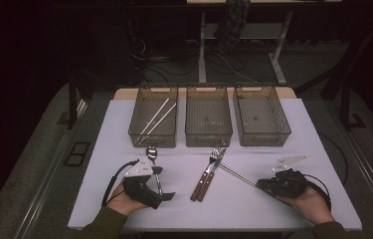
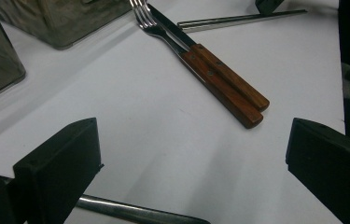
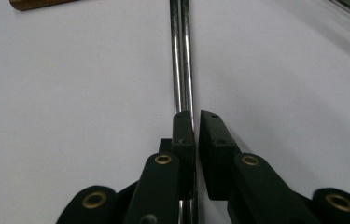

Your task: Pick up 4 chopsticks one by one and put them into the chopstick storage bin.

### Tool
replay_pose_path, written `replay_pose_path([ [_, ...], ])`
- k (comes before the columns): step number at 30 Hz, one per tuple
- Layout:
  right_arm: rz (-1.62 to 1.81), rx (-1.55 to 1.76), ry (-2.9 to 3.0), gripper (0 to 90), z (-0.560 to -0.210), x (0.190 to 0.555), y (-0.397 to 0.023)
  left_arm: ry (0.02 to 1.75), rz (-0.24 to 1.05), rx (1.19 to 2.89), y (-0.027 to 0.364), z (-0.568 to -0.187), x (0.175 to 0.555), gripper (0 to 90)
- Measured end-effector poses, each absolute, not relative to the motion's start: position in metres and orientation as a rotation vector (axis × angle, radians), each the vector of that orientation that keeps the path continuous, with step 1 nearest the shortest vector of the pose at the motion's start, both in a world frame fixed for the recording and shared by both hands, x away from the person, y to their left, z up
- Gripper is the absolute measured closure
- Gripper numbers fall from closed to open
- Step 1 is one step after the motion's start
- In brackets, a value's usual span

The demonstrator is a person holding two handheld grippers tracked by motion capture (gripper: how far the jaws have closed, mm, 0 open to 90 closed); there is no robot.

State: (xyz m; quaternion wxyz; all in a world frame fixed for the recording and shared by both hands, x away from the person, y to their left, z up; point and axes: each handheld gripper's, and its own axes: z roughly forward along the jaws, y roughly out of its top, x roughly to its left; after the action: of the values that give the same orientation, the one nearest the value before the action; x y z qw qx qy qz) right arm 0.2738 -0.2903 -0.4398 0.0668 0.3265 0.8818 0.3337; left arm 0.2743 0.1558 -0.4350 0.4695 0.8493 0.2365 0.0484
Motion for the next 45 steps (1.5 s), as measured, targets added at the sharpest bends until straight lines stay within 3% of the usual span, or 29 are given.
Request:
replay_pose_path([
  [45,0.931,0.873,2.696,85.5,-0.443,0.287,-0.282,0.571,0.116,2.089,0.154,-0.436,0.274,1.8],
])
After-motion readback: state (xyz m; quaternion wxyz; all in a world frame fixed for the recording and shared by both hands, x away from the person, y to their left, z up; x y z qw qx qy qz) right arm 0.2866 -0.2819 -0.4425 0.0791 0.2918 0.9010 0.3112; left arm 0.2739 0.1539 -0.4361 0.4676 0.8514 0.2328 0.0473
